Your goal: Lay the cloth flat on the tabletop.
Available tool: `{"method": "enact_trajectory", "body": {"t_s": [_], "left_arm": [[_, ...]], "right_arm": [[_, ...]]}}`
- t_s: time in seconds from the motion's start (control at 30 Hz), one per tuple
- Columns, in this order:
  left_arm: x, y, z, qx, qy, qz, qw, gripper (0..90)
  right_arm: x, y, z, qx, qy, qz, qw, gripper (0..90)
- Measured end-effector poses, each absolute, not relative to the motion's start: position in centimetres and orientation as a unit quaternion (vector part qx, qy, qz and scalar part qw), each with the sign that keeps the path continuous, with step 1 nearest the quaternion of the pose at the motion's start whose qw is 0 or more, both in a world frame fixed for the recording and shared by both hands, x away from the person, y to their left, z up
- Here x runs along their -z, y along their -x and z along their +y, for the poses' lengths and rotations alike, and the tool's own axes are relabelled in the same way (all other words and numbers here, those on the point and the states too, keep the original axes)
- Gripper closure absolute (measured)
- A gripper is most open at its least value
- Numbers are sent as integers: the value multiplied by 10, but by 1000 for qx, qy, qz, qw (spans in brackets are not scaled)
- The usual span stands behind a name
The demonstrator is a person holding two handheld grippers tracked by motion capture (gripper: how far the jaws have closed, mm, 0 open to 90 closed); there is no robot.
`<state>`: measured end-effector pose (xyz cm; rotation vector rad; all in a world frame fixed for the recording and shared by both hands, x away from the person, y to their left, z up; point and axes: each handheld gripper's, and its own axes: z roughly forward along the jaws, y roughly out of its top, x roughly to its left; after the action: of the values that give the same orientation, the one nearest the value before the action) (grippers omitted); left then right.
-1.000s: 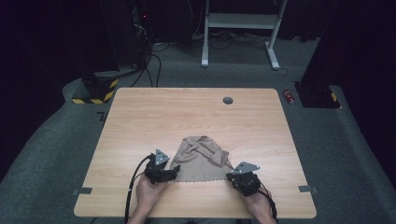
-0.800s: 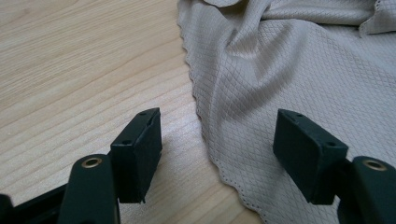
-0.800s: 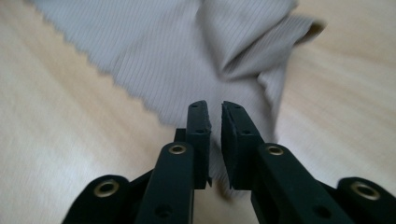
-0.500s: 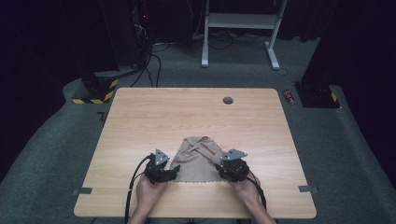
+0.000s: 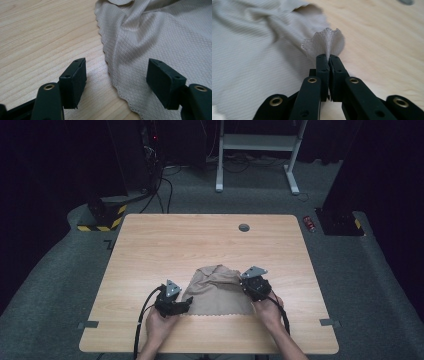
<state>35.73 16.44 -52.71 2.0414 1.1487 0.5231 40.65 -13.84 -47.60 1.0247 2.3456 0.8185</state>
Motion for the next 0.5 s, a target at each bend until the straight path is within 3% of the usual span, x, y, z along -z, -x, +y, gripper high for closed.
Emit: {"method": "enact_trajectory", "body": {"t_s": [0.13,0.27,0.37,0.5], "left_arm": [[527,-357,164,-203,-793,446,363,329],[527,-357,164,-204,-793,446,362,329],[527,-357,165,-204,-793,445,362,329],[527,-357,164,-204,-793,446,362,329]], "right_arm": [[476,-424,-145,-284,-393,843,233,861],[489,-436,-148,-268,-416,842,217,756],[488,-427,-152,-288,-420,833,218,716],[482,-408,-160,-317,-410,826,220,733]]}}
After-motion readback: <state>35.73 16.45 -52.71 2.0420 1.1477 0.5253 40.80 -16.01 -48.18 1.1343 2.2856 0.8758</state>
